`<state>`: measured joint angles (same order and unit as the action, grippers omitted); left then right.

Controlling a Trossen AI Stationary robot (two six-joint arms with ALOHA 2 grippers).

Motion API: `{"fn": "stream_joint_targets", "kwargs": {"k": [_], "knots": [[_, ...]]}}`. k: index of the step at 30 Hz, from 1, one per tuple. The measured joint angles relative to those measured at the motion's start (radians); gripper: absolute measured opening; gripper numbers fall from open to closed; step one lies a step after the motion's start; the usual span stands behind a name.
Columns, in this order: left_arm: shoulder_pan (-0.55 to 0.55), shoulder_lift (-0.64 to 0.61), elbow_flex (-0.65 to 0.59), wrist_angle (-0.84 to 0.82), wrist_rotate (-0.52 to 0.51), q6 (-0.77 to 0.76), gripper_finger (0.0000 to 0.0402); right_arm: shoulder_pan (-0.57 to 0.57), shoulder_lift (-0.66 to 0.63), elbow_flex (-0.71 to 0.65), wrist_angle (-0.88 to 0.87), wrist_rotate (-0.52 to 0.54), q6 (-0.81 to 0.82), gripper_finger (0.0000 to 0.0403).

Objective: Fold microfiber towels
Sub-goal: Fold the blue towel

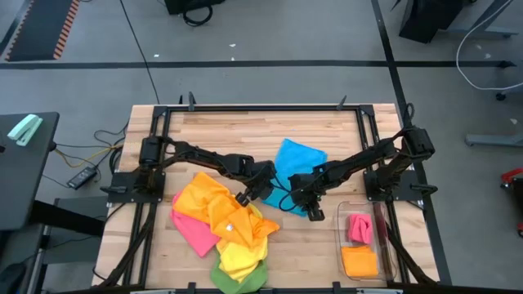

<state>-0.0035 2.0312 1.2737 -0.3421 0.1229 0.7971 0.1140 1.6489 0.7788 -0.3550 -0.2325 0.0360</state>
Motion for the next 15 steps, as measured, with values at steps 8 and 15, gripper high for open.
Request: {"fn": "stream_joint_targets", "kwargs": {"k": [8,15], "knots": [[-0.029,-0.041,-0.006,-0.021,-0.002,0.047,0.0115,-0.011,-0.011,0.001,-0.06,0.021,-0.047,0.0115],[-0.058,-0.047,-0.004,0.021,-0.009,0.167,0.0148,-0.027,-0.024,-0.001,-0.069,0.017,-0.041,0.0115]]}}
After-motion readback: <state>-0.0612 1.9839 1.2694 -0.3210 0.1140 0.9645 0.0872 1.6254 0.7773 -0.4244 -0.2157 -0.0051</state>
